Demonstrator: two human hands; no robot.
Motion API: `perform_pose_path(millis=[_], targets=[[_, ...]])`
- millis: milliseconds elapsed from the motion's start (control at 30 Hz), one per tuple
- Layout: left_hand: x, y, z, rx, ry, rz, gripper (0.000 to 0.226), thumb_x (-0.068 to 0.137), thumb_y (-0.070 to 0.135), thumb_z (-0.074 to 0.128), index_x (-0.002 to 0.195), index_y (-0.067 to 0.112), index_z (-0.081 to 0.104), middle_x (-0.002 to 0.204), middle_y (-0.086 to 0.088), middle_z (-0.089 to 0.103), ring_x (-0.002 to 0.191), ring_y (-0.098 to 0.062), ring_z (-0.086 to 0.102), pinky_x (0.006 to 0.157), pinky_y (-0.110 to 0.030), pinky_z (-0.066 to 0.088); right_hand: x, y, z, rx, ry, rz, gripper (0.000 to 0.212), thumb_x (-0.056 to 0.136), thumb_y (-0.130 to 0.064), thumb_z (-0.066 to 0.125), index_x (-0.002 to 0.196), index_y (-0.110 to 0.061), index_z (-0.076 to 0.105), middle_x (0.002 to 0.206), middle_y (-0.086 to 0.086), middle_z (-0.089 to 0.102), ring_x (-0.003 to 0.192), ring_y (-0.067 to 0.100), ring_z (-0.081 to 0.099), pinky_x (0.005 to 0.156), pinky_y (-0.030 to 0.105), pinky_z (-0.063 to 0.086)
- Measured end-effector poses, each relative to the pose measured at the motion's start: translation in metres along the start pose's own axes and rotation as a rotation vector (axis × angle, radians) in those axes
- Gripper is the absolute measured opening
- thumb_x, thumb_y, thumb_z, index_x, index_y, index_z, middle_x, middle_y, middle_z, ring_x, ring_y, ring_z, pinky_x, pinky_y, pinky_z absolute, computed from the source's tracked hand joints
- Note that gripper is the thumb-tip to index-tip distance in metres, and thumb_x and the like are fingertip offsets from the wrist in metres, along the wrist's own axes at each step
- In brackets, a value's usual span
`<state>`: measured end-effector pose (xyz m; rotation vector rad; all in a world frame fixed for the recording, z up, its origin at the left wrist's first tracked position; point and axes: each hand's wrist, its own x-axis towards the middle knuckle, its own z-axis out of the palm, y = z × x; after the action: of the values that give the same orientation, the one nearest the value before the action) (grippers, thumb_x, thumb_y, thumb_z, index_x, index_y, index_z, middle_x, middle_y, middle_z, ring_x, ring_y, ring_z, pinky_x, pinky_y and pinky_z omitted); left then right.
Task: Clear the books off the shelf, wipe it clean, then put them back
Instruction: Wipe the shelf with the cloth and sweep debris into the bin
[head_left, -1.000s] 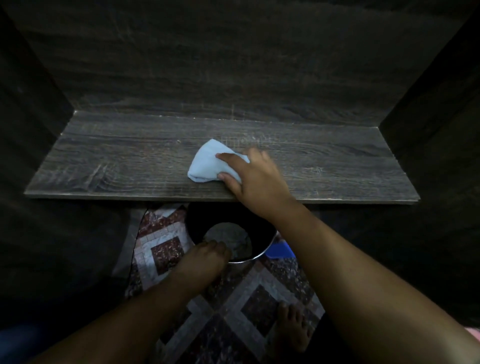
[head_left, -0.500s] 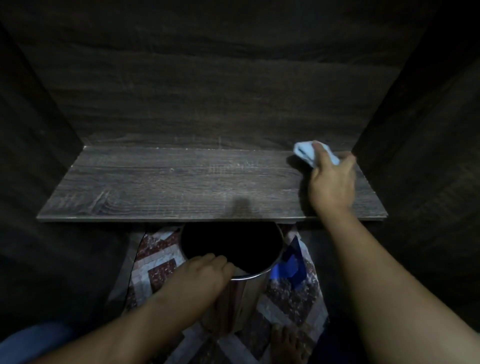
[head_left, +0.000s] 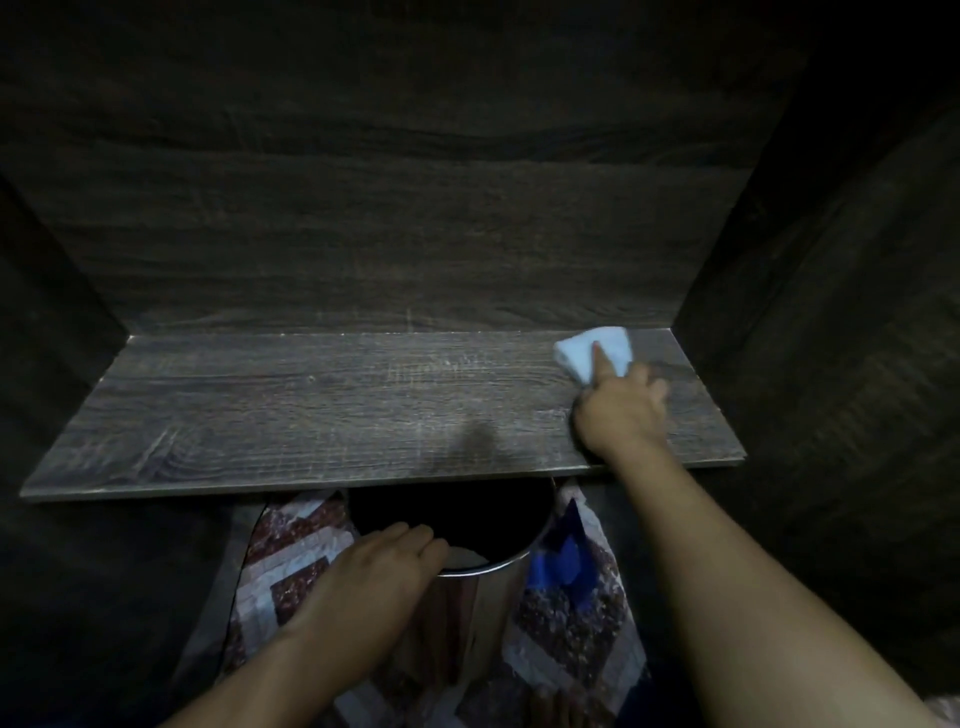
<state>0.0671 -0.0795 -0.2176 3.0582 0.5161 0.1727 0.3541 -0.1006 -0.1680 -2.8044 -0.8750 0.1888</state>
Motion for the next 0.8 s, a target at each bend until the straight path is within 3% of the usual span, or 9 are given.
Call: perform_pose_path(millis=[100,200,300,400,467,600,700,800], targets=[[0.002,0.000,-0.001,-0.015,0.008,-0.001,0.053,0.039,0.009,0.081,0.077,0.026,0.047,0.071,0.007,0.049,0.063,-0.014,0.052,0.050,-0.027,0.045,-0.032,-0.040,0.019,0.063,0.037,-0.277,0.060,0.097,-0.029,0.042,0.152,-0.037,0.018,0.139,0.015,0.034,0.119,0.034,0.032,0.098,0.041,0.035],[0.002,0.000,-0.003,-0.019,0.006,-0.001,0.056,0.034,0.007,0.078,0.077,0.026,0.047,0.072,0.007,0.049,0.063,-0.014,0.051,0.051,-0.027,0.044,-0.040,-0.050,0.023,0.207,0.027,-0.379,0.053,0.097,-0.026,0.041,0.148,-0.040,0.030,0.135,0.014,0.039,0.115,0.034,0.035,0.097,0.039,0.036],[0.001,-0.004,-0.003,-0.046,0.006,-0.020,0.060,0.035,0.005,0.078,0.081,0.026,0.046,0.076,0.007,0.048,0.066,-0.015,0.051,0.052,-0.027,0.047,-0.023,-0.031,0.005,0.218,0.255,-0.261,0.052,0.095,-0.024,0.047,0.144,-0.042,0.038,0.143,0.013,0.034,0.117,0.036,0.037,0.094,0.040,0.039],[0.000,-0.007,-0.005,-0.079,0.029,-0.040,0.056,0.043,0.007,0.080,0.084,0.026,0.048,0.079,0.007,0.048,0.069,-0.015,0.052,0.054,-0.028,0.050,0.008,0.005,-0.017,0.141,0.440,-0.043,0.051,0.095,-0.022,0.051,0.141,-0.041,0.040,0.153,0.008,0.023,0.118,0.040,0.036,0.079,0.043,0.043],[0.001,-0.007,-0.006,-0.084,0.045,-0.035,0.054,0.046,0.007,0.082,0.084,0.026,0.049,0.079,0.007,0.048,0.069,-0.014,0.052,0.055,-0.027,0.047,0.028,0.025,-0.019,0.134,0.380,0.067,0.051,0.096,-0.020,0.050,0.142,-0.038,0.039,0.152,0.010,0.021,0.116,0.042,0.035,0.078,0.044,0.041],[0.001,-0.009,-0.007,-0.086,0.067,-0.020,0.054,0.048,0.006,0.083,0.084,0.026,0.048,0.079,0.007,0.048,0.069,-0.013,0.050,0.057,-0.025,0.043,0.047,0.025,-0.004,0.066,0.125,0.135,0.053,0.101,-0.036,0.038,0.151,-0.035,0.022,0.149,0.016,0.024,0.126,0.040,0.030,0.100,0.047,0.035],[0.001,-0.011,-0.011,-0.093,0.082,-0.026,0.051,0.047,0.003,0.080,0.083,0.025,0.052,0.079,0.007,0.049,0.069,-0.013,0.049,0.057,-0.024,0.040,0.042,-0.012,0.001,0.085,0.064,0.059,0.052,0.102,-0.036,0.034,0.152,-0.030,0.021,0.152,0.018,0.022,0.131,0.040,0.027,0.105,0.044,0.032],[0.001,-0.013,-0.013,-0.089,0.068,-0.048,0.049,0.050,0.004,0.081,0.085,0.026,0.054,0.080,0.009,0.048,0.070,-0.011,0.048,0.060,-0.020,0.033,0.017,-0.055,0.017,0.092,0.050,-0.128,0.053,0.100,-0.028,0.039,0.151,-0.029,0.027,0.151,0.018,0.025,0.129,0.040,0.030,0.105,0.041,0.033]])
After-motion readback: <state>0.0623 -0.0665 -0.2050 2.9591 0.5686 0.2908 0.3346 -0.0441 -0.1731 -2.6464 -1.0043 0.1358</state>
